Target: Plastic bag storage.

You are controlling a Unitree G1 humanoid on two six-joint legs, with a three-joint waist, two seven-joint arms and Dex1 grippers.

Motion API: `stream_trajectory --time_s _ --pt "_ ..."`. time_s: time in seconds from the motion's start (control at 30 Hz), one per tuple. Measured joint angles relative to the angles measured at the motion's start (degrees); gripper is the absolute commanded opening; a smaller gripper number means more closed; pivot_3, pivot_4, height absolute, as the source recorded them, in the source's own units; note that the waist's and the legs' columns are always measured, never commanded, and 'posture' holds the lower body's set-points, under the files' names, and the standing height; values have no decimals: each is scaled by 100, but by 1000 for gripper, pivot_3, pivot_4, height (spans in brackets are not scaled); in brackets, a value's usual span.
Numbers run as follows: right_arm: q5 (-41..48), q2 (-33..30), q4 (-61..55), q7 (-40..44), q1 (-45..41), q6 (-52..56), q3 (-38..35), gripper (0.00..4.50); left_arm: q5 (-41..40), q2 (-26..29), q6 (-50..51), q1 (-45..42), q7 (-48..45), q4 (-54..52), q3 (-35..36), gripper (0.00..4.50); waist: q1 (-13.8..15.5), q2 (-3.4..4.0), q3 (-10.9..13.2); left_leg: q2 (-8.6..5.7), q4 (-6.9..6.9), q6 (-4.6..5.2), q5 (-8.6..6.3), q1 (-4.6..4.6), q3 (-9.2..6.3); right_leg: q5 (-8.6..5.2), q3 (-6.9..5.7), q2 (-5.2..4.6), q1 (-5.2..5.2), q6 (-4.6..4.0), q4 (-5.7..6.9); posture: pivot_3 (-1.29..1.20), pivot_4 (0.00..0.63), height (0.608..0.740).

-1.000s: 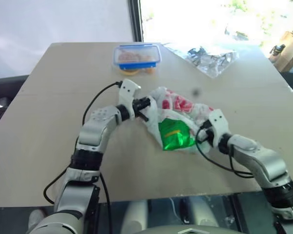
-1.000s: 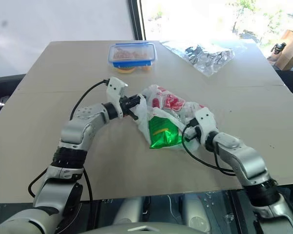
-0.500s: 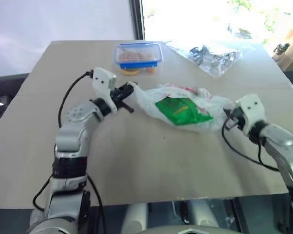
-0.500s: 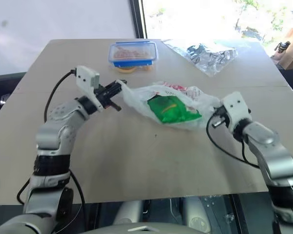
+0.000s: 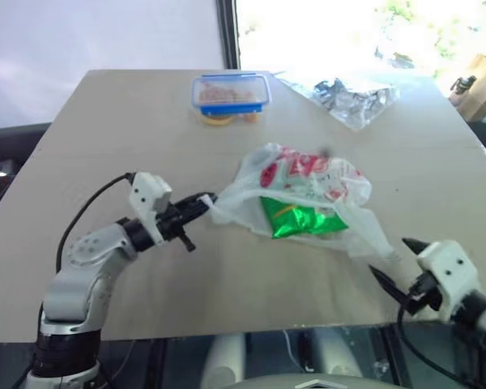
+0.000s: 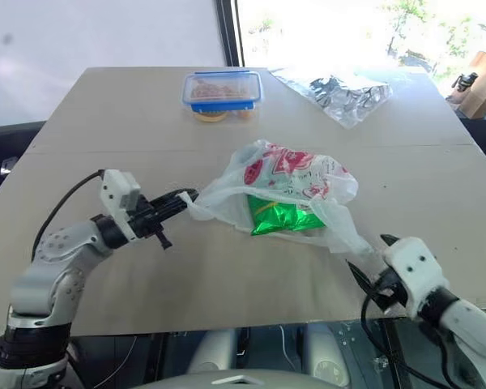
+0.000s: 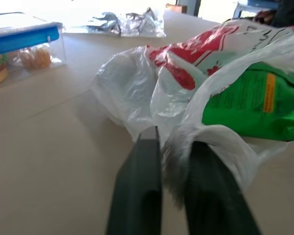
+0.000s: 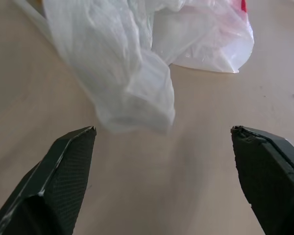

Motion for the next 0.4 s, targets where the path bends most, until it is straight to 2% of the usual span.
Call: stream_trajectory --time_s 0.13,0.23,0.4 --pt "437 49 -187 556 739 -185 -744 4500 43 333 -118 530 -212 254 330 3551 -17 -1 -4 2 -12 0 -3 -1 3 -2 4 2 -5 -3 -9 0 150 740" --pt "434 73 109 997 1187 -451 -1305 4500 166 577 -203 1145 -405 610 620 3551 -9 -4 -4 10 -14 6 -8 -3 8 -5 6 -2 -6 -7 -15 0 150 740" --pt "608 -71 981 1592 1135 -739 -2018 4500 153 740 -270 1858 -659 830 1119 3551 3 -13 -9 16 -11 6 -9 0 16 -16 8 -50 -10 -27 -18 0 150 740"
